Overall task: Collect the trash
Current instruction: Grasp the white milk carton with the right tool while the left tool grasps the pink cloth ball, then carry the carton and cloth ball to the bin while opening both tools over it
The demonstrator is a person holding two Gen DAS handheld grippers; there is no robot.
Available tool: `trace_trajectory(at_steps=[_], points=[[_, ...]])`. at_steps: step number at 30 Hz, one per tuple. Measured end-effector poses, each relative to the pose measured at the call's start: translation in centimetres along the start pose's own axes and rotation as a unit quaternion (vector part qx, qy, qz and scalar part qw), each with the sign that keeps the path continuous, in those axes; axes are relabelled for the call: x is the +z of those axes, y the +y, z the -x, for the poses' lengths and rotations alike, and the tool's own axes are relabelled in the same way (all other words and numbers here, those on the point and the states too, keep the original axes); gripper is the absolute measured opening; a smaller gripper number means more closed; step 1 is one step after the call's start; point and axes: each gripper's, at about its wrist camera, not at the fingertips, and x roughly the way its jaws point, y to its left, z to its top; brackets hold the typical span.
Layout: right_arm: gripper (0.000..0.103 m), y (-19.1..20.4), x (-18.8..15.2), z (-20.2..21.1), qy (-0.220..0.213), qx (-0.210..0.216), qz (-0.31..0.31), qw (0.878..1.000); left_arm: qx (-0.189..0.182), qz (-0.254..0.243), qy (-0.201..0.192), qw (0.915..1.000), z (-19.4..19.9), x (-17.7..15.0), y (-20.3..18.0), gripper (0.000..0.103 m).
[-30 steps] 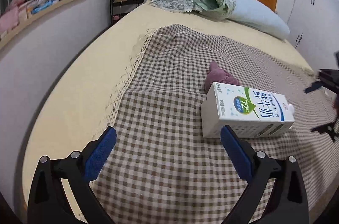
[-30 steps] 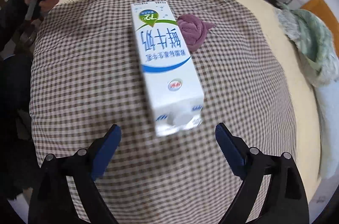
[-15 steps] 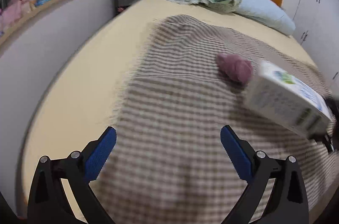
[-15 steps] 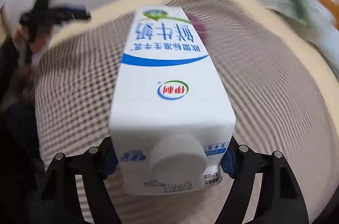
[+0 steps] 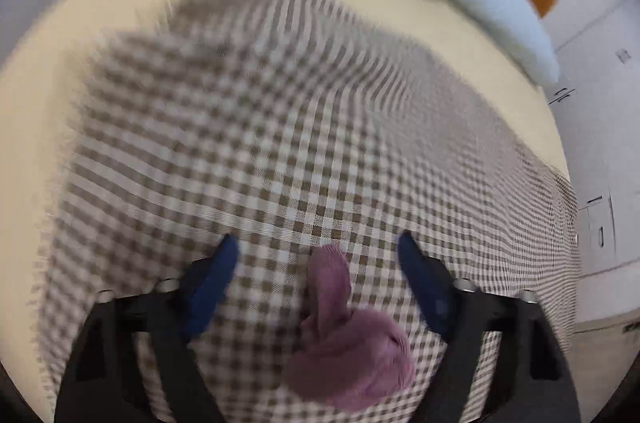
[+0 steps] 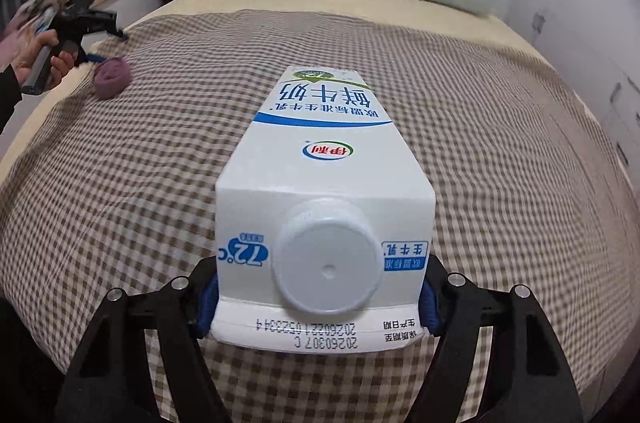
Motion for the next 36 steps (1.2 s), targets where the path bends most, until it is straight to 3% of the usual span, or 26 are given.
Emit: trace_trajectory(at_steps=[1,2,5,11,16,22,26,30,36], points=[[0.071,-0.1,-0.3,0.0,0.001,0.001,-0.012,1.0,-0.002,-0.009,0.024,0.9997,-1.1,-0.1,-0.2,0.018],[0.071,-0.5,-0.9,0.5,0.002,0.001,-0.022,1.0,-0.01,-0.023,0.05,0.9984,-1.9,-0.6,-0.7,0.0],[0.071,-2.0,-0.3,0.8,0.011,0.005,-0.041,0.999,-0.03,-0.055,0.048,0.9969,-0.7,-2.4,-1.8,0.001],[0.07,-3.2,-1.3,4.9,0.014,-0.002,-0.052,0.999,-0.062,-0.095,-0.014,0.9935,9.3,-7.4,-4.5,0.0],[0.07,-5.0,-3.5,10.7,-0.003,-0.017,-0.082,0.996,-0.071,-0.153,-0.068,0.9833,18.0,-13.4,-8.5,0.0],[0.07,-6.9,-8.3,19.4,-0.023,-0.035,-0.096,0.994,-0.098,-0.227,-0.096,0.9643,23.5,-21.3,-14.9,0.0],[0.071,-7.5,-14.2,24.5,0.003,-0.055,-0.075,0.996,-0.133,-0.28,-0.101,0.9453,25.2,-28.8,-19.6,0.0],[0.071,-8.6,-22.4,27.9,0.077,-0.076,-0.079,0.991,-0.173,-0.309,-0.073,0.9323,25.1,-36.1,-23.4,0.0],[0.071,-10.1,-37.5,24.6,0.241,-0.066,-0.115,0.961,-0.217,-0.341,-0.005,0.9147,21.6,-45.8,-28.8,0.0]])
